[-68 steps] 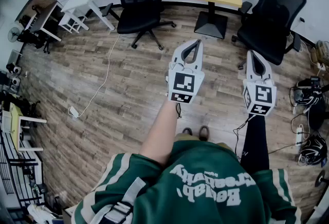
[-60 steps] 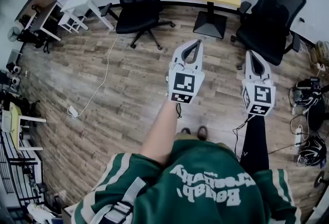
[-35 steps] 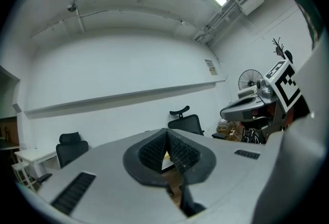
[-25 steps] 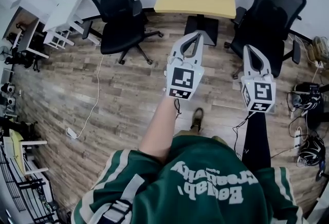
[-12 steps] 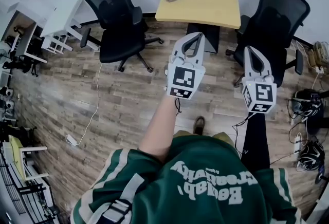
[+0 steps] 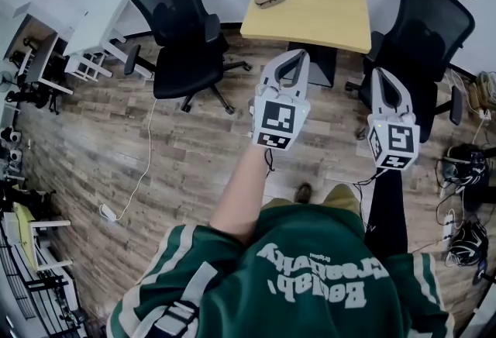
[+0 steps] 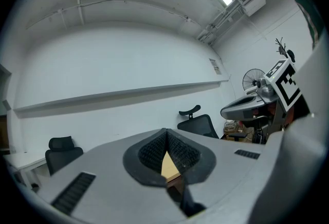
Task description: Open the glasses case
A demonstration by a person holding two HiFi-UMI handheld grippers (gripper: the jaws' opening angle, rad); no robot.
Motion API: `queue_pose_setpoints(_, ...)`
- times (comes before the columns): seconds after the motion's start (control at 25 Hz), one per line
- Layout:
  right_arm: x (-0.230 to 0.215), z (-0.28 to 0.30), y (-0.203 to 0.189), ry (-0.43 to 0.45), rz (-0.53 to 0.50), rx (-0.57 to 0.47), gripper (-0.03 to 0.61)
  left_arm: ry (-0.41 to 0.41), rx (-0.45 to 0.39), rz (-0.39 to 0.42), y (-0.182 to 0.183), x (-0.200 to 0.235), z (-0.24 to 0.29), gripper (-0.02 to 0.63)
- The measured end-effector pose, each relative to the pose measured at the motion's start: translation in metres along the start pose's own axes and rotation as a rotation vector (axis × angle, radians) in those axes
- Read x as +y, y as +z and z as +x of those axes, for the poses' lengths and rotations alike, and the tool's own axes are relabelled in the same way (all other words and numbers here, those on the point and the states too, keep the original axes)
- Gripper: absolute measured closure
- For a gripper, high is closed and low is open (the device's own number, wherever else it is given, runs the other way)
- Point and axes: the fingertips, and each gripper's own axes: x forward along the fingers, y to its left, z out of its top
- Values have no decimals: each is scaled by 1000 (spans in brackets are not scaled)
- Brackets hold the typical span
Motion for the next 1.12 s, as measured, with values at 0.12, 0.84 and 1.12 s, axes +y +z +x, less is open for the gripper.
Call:
queue_pose_setpoints(0.12,1,10,-2,5,-4,3,569,13,5,-8,-6,8,4,600)
queue_pose_setpoints(0.84,-19,132,-1,90,-11,-48,569,88,27,-7,-38,69,84,599)
queue_pose_setpoints(1.12,-62,200,-14,114,-9,-43,569,106,36,-4,-53,87,155,600)
